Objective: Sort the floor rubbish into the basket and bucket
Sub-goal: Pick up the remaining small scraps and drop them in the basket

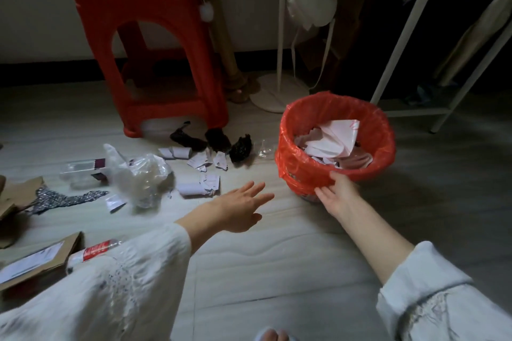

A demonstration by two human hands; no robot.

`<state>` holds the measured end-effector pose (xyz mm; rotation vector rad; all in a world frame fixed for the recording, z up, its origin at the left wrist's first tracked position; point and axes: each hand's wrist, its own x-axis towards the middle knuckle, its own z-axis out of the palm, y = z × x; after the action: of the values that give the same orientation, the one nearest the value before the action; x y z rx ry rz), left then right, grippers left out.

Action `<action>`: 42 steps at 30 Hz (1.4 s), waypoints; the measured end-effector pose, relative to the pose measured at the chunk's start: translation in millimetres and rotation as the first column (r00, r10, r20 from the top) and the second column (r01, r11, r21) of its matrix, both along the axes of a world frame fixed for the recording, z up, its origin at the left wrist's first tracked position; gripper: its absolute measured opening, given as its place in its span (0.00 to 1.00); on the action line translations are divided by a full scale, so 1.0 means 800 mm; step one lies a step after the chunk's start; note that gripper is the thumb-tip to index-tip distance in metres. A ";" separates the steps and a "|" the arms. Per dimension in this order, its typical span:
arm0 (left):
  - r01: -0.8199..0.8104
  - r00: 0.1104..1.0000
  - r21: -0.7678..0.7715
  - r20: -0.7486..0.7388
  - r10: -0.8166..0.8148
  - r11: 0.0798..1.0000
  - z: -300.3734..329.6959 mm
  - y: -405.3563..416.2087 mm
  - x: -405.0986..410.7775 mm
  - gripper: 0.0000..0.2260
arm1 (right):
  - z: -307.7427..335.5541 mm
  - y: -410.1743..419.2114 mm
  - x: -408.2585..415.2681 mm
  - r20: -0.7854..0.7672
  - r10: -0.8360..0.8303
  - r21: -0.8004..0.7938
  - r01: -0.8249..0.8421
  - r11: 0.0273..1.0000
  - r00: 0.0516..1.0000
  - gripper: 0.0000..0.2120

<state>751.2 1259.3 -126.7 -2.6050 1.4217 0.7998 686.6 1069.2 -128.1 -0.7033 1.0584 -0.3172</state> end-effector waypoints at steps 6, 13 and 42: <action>-0.110 0.993 -0.078 0.031 0.112 0.991 0.052 0.075 -0.006 0.21 | 0.052 0.092 -0.022 -0.257 0.514 -0.247 -0.569 0.784 0.819 0.18; -0.286 0.958 -0.122 -0.024 0.286 0.950 0.024 0.162 -0.019 0.18 | 0.060 0.147 -0.011 -0.591 0.647 -0.518 -0.842 0.154 0.482 0.18; -0.243 0.932 -0.168 0.231 0.278 0.955 -0.273 0.128 0.217 0.24 | -0.238 0.145 0.317 -0.949 0.305 -0.265 -0.711 -0.652 0.074 0.27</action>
<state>924.7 1361.8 -344.7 -2.9141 1.1134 0.3779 940.5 1184.8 -318.5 -2.8365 0.0286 0.6248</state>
